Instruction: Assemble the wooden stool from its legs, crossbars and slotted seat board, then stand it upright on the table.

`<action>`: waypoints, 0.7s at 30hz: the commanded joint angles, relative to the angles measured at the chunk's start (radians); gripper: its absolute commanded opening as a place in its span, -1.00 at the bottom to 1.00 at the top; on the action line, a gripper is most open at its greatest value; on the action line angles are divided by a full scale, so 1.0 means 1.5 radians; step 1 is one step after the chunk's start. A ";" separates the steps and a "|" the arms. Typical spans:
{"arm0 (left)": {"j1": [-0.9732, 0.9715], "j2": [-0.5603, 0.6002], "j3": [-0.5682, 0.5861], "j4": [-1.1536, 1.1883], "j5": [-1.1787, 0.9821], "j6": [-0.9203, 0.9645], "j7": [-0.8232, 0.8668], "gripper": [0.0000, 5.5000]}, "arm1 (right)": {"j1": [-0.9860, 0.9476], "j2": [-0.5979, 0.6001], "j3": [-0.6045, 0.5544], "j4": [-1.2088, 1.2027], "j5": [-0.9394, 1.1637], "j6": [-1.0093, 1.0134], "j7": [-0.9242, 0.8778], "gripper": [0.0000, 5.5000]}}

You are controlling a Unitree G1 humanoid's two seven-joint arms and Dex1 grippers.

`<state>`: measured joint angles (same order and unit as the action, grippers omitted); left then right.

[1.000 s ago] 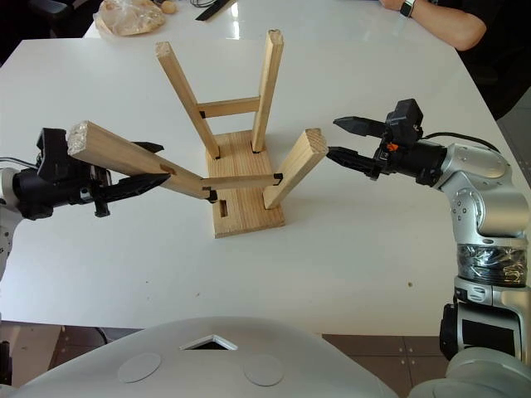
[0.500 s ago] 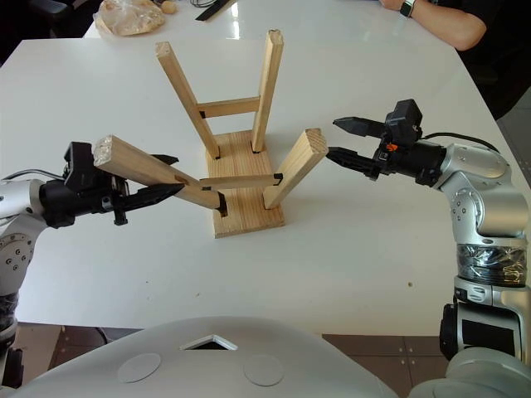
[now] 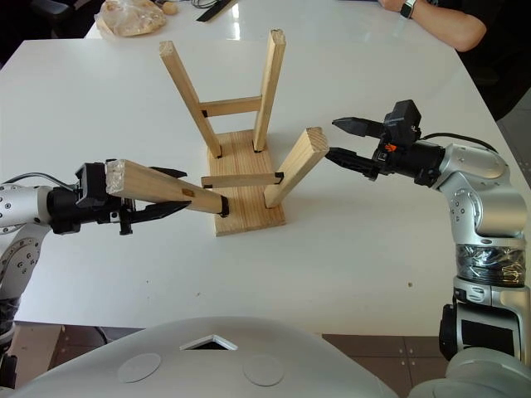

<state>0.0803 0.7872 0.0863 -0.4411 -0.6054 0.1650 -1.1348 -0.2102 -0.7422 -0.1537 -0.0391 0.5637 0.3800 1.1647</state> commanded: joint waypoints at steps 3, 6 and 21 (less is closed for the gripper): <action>0.014 0.055 -0.026 0.033 0.038 0.098 0.017 -0.26 | 0.009 0.005 0.003 -0.008 -0.011 -0.014 -0.007 0.20; 0.012 0.077 -0.039 0.041 0.045 0.119 0.019 -0.26 | 0.014 0.009 0.002 -0.011 -0.013 -0.017 -0.010 0.20; -0.090 0.089 -0.068 0.105 -0.016 0.213 0.031 -0.26 | 0.035 0.023 0.003 -0.032 -0.014 -0.020 -0.027 0.20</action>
<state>-0.1054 0.8941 0.0341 -0.3482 -0.6873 0.3770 -1.0922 -0.1666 -0.7110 -0.1539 -0.0710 0.5472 0.3594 1.1295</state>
